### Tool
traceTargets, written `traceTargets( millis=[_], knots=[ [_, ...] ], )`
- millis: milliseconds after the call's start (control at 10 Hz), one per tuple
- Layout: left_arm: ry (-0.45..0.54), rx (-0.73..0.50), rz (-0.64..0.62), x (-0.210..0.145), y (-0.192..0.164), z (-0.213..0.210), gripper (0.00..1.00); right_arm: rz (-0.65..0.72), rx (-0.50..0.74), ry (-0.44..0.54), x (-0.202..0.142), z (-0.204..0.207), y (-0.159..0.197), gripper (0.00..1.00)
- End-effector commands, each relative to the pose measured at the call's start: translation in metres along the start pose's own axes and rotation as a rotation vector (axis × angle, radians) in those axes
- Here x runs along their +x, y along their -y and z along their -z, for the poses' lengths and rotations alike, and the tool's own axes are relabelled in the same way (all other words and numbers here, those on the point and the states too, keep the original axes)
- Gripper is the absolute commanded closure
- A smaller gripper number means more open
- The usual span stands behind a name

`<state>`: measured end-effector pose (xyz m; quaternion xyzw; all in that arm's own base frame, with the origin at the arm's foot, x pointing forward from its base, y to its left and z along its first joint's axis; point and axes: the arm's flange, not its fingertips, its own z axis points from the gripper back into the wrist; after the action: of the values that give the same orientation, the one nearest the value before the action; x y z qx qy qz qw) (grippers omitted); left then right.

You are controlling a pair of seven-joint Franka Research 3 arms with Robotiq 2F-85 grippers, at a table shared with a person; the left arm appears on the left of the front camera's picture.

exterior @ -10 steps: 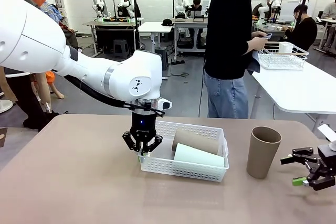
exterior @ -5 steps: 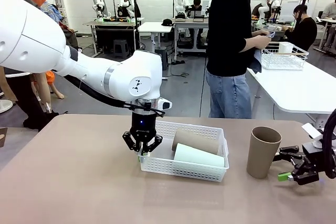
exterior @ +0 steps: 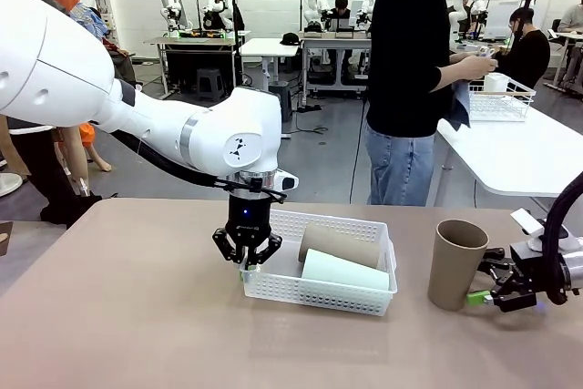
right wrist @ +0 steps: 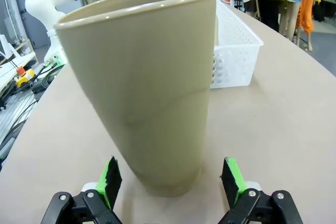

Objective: Clean and organize the cups into the basket.
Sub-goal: Pick up the Reusable plastic cup from the right side of the table and stack it inside the Organizing basket in the center of the table.

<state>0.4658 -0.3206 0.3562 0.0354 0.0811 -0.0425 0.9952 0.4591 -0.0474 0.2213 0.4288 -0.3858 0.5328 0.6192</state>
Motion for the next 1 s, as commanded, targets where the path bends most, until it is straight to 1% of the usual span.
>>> traceTargets(
  millis=[0,400,600,700,800,900],
  knots=[
    [-0.004,0.007,0.002,0.000,-0.004,0.003,1.00,0.015,0.000,0.021,0.003,0.014,0.011,0.00],
    [-0.004,0.007,0.002,0.000,-0.004,0.003,1.00,0.007,0.035,0.032,0.008,0.032,0.009,0.00],
    [-0.004,0.007,0.002,0.000,-0.004,0.003,1.00,0.021,0.041,0.079,0.009,0.037,0.008,0.00],
    [-0.004,0.007,0.002,0.000,-0.004,0.003,1.00,0.016,0.065,0.096,0.008,0.037,0.005,0.00],
    [-0.004,0.007,0.002,0.000,-0.004,0.003,1.00,0.006,0.078,0.106,0.010,0.036,0.005,0.59],
    [-0.004,0.007,0.002,0.000,-0.004,0.003,1.00,0.007,0.085,0.103,0.010,0.034,0.004,0.59]
  ],
)
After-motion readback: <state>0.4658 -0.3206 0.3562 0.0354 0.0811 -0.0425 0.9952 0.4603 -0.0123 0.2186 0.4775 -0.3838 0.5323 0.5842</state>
